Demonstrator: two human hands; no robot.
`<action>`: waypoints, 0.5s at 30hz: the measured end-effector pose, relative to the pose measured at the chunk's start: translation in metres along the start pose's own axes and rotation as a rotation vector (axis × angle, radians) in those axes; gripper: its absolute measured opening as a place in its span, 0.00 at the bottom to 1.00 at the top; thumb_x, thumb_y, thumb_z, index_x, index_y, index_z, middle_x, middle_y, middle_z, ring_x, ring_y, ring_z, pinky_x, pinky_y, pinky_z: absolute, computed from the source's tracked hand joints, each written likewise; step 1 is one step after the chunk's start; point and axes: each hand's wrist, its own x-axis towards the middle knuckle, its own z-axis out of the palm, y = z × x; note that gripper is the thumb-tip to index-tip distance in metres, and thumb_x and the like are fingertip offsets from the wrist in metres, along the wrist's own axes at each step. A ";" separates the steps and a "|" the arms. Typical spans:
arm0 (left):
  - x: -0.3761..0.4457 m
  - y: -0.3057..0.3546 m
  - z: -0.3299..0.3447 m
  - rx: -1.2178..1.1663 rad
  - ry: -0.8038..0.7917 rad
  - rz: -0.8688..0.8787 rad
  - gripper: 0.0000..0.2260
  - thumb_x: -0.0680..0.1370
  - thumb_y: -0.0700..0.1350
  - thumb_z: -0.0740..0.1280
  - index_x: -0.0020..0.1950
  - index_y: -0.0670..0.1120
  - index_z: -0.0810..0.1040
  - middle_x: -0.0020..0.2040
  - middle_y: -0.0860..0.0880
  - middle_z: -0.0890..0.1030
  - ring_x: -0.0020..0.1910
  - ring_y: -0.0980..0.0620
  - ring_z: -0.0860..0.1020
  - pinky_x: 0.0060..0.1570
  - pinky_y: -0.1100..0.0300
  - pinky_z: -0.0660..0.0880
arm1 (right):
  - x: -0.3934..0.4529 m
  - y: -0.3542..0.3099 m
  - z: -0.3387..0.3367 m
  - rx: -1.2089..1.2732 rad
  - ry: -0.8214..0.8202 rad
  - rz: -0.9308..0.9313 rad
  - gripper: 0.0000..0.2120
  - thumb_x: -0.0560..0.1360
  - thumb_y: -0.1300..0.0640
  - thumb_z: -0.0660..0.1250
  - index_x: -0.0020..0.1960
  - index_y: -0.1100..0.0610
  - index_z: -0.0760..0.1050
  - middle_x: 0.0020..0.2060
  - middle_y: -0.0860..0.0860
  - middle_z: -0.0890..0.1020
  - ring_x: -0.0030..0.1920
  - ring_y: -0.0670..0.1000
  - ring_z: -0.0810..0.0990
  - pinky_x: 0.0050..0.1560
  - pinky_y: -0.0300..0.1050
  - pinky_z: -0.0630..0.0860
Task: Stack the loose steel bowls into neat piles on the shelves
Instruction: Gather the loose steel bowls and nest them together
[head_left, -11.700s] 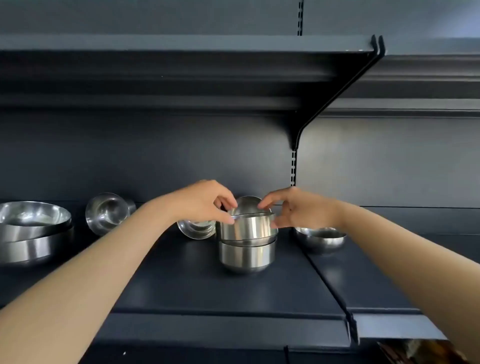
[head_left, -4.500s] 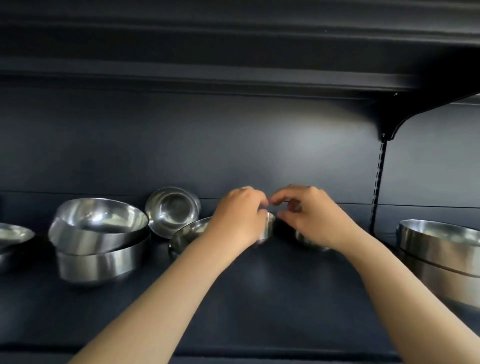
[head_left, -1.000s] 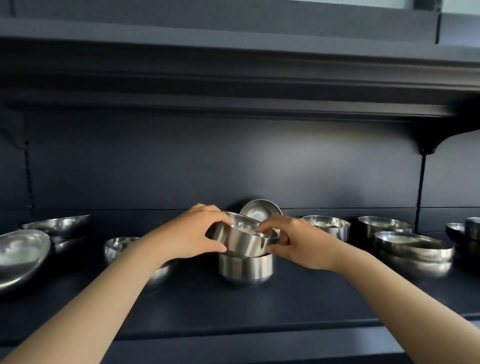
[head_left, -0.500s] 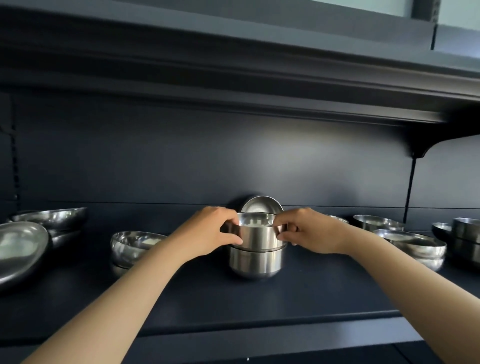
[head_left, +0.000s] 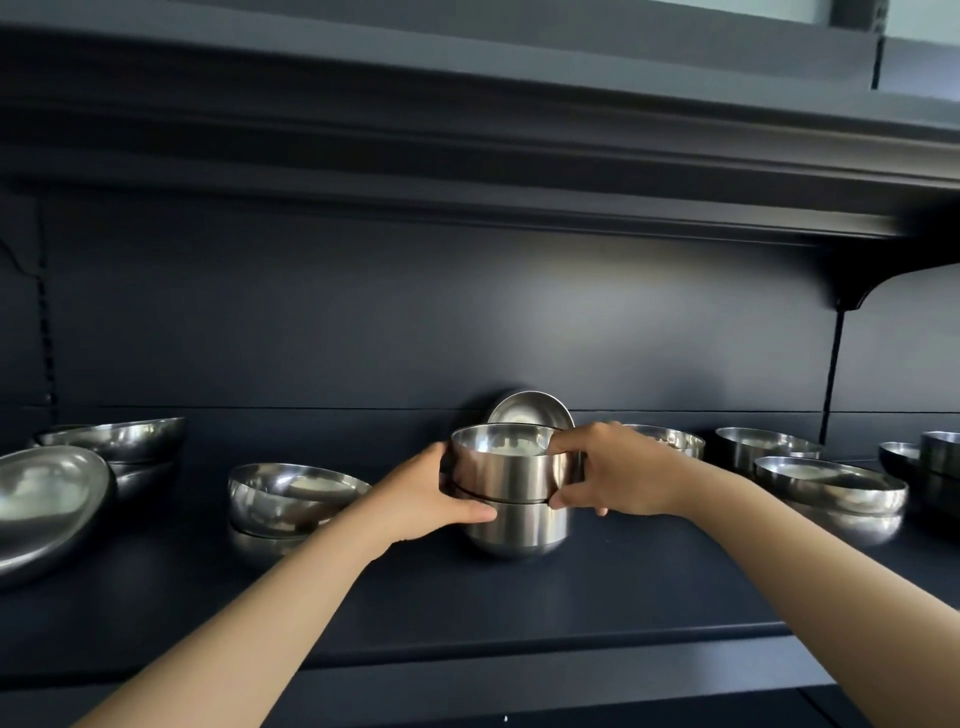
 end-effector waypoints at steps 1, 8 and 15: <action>0.001 0.001 0.002 -0.019 -0.010 -0.004 0.37 0.65 0.52 0.77 0.70 0.53 0.65 0.60 0.55 0.77 0.59 0.56 0.75 0.57 0.62 0.69 | -0.001 0.001 0.000 0.005 0.001 0.005 0.13 0.69 0.50 0.73 0.49 0.52 0.76 0.27 0.36 0.78 0.24 0.44 0.76 0.30 0.32 0.71; 0.018 0.023 0.032 -0.022 -0.043 0.061 0.30 0.65 0.53 0.77 0.64 0.54 0.69 0.52 0.58 0.76 0.53 0.59 0.75 0.44 0.68 0.69 | -0.022 0.025 -0.021 -0.093 0.015 0.039 0.08 0.68 0.52 0.73 0.38 0.46 0.74 0.29 0.33 0.76 0.28 0.38 0.75 0.32 0.28 0.67; 0.046 0.060 0.089 -0.100 -0.112 0.120 0.30 0.65 0.50 0.78 0.64 0.49 0.70 0.59 0.57 0.77 0.59 0.57 0.75 0.62 0.60 0.71 | -0.058 0.065 -0.050 -0.153 0.056 0.133 0.07 0.68 0.55 0.73 0.38 0.47 0.75 0.31 0.29 0.75 0.34 0.30 0.74 0.35 0.25 0.68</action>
